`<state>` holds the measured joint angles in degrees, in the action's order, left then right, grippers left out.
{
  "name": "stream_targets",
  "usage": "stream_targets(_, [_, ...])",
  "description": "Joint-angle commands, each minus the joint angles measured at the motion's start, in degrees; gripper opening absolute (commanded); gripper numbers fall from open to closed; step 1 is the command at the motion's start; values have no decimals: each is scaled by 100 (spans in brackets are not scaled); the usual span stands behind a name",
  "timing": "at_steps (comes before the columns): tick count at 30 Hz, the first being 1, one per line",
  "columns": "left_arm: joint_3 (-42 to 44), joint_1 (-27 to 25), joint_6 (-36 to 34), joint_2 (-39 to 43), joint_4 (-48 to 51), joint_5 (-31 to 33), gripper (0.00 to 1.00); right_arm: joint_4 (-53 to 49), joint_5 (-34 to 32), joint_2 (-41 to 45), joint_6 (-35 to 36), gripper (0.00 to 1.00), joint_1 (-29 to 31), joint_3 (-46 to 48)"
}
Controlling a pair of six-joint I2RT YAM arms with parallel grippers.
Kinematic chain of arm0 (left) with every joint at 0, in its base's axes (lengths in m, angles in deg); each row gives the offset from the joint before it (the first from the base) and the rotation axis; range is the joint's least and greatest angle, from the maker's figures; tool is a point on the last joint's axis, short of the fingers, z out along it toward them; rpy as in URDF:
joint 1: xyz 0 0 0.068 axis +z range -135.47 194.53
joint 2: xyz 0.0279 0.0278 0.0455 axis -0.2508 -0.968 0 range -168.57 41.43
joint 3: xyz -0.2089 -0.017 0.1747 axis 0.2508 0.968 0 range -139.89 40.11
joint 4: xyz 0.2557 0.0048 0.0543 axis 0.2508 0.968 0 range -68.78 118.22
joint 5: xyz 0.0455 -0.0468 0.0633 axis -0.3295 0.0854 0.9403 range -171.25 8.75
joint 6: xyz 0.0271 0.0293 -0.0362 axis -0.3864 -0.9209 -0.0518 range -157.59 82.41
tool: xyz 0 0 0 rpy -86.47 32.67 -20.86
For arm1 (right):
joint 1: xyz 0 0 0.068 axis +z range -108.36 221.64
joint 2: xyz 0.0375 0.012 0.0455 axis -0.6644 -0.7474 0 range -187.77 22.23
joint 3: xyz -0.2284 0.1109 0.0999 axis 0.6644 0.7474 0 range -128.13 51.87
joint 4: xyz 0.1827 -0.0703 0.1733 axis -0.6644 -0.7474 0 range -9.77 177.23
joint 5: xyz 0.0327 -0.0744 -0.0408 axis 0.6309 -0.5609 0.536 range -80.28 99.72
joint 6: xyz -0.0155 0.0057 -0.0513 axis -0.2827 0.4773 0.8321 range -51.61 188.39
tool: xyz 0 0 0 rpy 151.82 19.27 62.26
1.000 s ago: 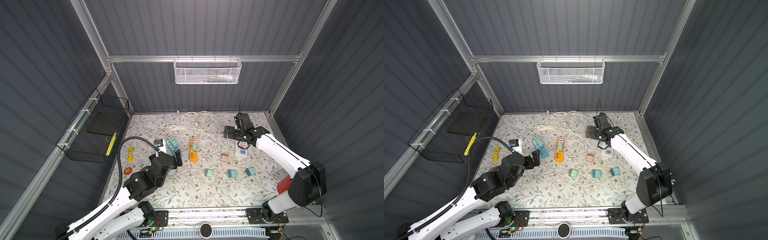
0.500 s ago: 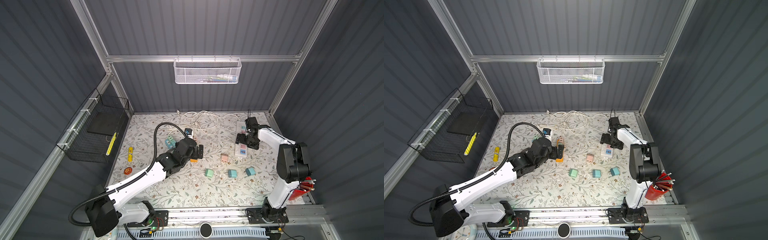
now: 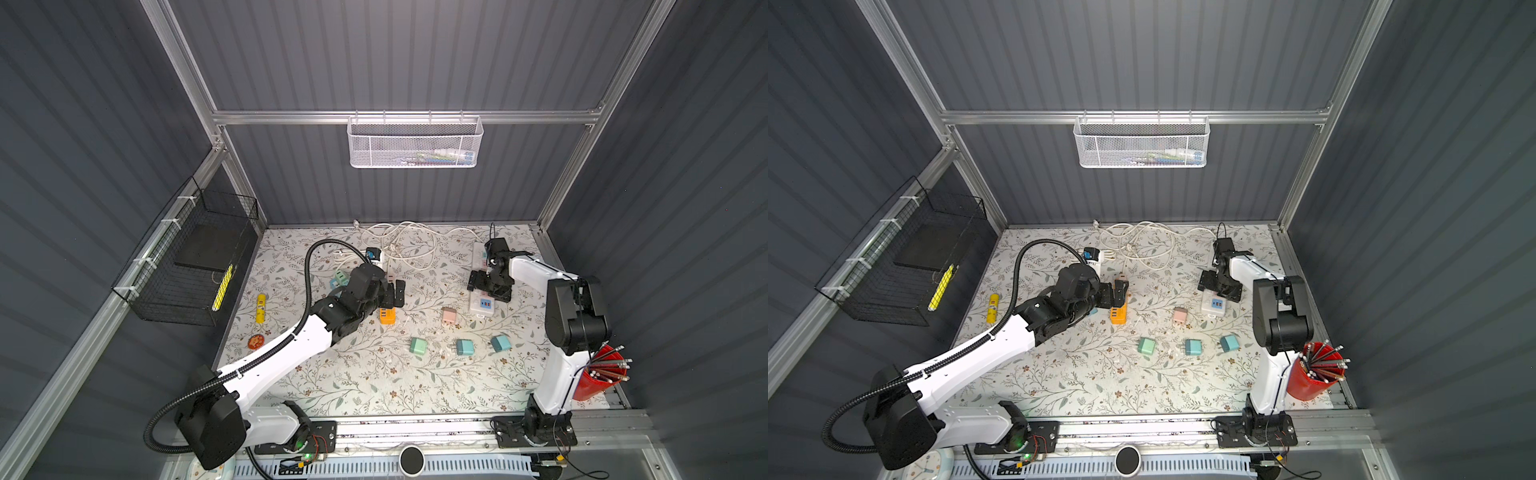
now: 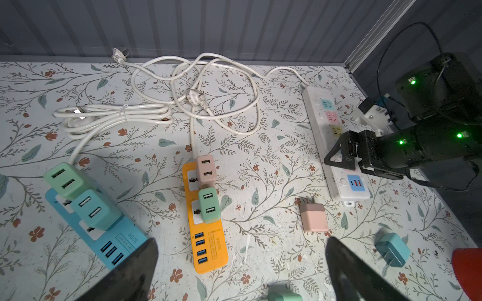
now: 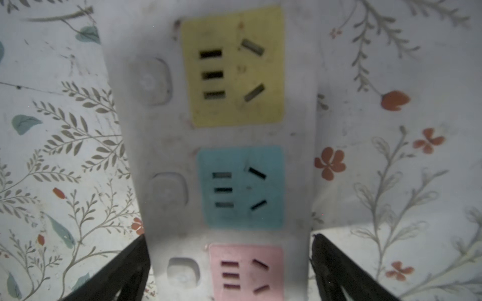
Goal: Insert the plug
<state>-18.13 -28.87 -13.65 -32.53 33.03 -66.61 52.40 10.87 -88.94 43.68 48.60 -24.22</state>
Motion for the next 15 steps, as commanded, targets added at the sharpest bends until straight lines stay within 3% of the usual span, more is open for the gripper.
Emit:
stream_targets(1, [62,77,-133,21,-151,-191,100,11,0,-84,93,88,112,-72])
stream_targets(6, [71,128,-247,26,-157,-198,100,-8,-192,-268,240,81,642,-211])
stream_targets(15, [282,136,-124,272,-72,-299,100,77,-116,-214,-116,79,1427,-63])
